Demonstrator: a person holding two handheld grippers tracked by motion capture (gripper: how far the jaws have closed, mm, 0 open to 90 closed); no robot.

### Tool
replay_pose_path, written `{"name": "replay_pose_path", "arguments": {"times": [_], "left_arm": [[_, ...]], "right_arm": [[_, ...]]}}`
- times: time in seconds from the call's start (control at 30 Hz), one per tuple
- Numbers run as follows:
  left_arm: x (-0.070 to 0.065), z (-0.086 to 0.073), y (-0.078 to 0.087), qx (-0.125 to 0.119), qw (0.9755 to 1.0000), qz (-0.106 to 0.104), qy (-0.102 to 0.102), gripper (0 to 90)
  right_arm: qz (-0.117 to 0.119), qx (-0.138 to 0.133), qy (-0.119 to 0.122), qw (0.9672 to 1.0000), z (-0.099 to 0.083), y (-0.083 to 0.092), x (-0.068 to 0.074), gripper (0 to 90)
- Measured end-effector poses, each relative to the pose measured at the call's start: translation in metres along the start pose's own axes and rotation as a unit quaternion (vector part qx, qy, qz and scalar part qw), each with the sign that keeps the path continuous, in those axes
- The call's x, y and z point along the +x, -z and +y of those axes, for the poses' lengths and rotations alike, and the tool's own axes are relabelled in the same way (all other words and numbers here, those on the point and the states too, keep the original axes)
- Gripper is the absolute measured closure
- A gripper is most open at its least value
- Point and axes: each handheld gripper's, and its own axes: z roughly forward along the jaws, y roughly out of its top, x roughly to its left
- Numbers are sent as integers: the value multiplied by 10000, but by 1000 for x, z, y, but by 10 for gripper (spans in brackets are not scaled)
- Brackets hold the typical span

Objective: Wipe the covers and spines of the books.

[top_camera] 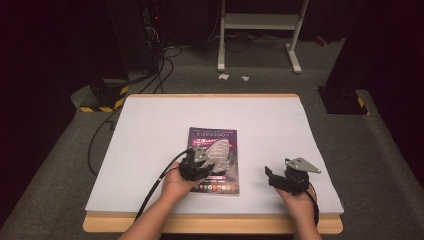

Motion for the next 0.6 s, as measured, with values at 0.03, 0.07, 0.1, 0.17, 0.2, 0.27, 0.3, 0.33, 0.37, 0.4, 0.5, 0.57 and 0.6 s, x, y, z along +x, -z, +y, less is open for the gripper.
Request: {"name": "replay_pose_path", "arguments": {"times": [0.03, 0.07, 0.1, 0.17, 0.2, 0.27, 0.3, 0.33, 0.37, 0.4, 0.5, 0.57, 0.6], "left_arm": [[-5, 4, -4, -9, 10000, -58, -27, 648], [-8, 7, -6, -10, 10000, -81, -45, 648], [-12, 10, -9, -18, 9999, -122, -69, 648], [-20, 16, -15, -31, 9997, -208, -141, 648], [-24, 19, -18, -30, 9996, -247, -166, 648], [-33, 26, -24, -30, 9992, -325, -231, 647], [-36, 29, -26, -29, 9989, -375, -275, 647], [-40, 31, -28, -22, 9986, -401, -333, 648], [-43, 33, -29, -19, 9984, -397, -400, 647], [-45, 34, -30, -4, 9982, -389, -446, 647], [-42, 34, -30, 23, 9982, -432, -416, 647], [-37, 31, -28, 8, 9983, -455, -361, 645], [-36, 30, -28, -12, 9985, -447, -322, 646]], "right_arm": [[0, 3, 0, 10000, 0, 0, 0, 168], [2, 6, -10, 10000, 0, 0, 0, 167], [3, 9, -10, 10000, 0, 0, 0, 167], [9, 12, 12, 10000, 0, -1, 0, 167], [11, 10, 15, 10000, 0, -1, 0, 167], [14, 4, 15, 10000, 0, -1, 0, 167], [16, 5, 20, 10000, 0, -1, 0, 168], [15, 3, 16, 10000, 0, -1, 0, 167], [18, 6, 20, 10000, 0, -1, 0, 167], [20, 4, 17, 10000, 0, -1, 0, 167], [27, -3, 12, 10000, 0, 0, 0, 168], [28, -6, 14, 10000, 0, 0, 0, 167], [30, -6, 11, 10000, 0, 0, 0, 168]]}}
